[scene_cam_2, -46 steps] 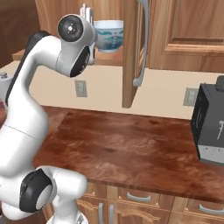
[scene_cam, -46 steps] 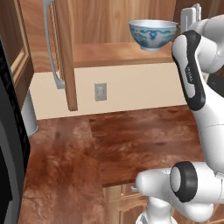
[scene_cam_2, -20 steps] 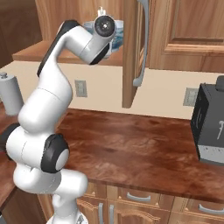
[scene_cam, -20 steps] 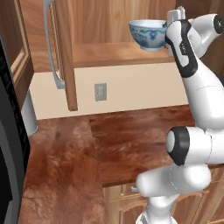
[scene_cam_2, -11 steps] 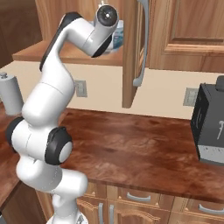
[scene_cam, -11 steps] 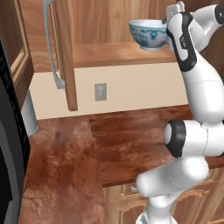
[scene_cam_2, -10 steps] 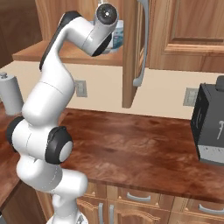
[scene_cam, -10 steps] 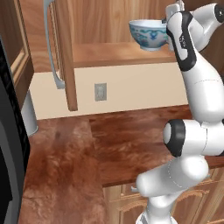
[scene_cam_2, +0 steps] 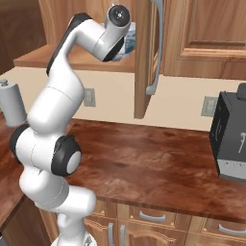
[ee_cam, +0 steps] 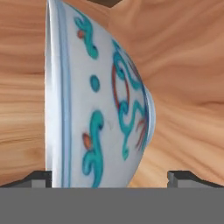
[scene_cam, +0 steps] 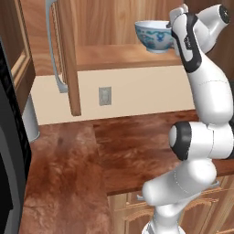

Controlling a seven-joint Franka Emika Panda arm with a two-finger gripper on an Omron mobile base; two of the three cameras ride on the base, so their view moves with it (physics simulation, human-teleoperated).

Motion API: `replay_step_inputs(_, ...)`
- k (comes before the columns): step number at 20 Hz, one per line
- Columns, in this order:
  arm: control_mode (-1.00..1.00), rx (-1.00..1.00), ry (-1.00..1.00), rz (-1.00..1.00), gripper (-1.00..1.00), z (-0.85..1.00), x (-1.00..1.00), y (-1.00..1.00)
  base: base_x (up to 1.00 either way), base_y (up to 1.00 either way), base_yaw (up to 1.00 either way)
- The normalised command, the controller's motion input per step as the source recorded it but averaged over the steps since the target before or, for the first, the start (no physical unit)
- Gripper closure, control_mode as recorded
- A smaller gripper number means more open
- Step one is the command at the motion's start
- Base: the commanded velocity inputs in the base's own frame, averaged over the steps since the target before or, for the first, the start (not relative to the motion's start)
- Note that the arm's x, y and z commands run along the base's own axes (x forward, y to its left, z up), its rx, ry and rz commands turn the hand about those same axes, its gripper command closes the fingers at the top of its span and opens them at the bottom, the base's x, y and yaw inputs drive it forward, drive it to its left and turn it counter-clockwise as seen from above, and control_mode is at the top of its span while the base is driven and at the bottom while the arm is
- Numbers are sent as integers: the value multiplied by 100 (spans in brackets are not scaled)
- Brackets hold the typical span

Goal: Take the smaller bowl and place it next to the appetizer plate on the dining counter , and place the larger bowl next to the plate with cooked food.

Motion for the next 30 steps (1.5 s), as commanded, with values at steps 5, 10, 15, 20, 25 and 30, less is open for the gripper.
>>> replay_step_inputs(5,-100,0,0,1,-100,-46,41,0,0,0,0)
replay_step_inputs(10,-100,0,12,0,-100,-17,35,0,0,0,0)
replay_step_inputs(15,-100,0,13,0,100,-23,12,5,0,0,0)
replay_step_inputs(20,-100,2,1,0,100,-46,-2,1,0,0,0)
replay_step_inputs(25,-100,3,0,0,100,-38,-20,0,0,0,0)
replay_step_inputs(30,-100,2,-9,-1,100,-12,-50,0,0,0,0)
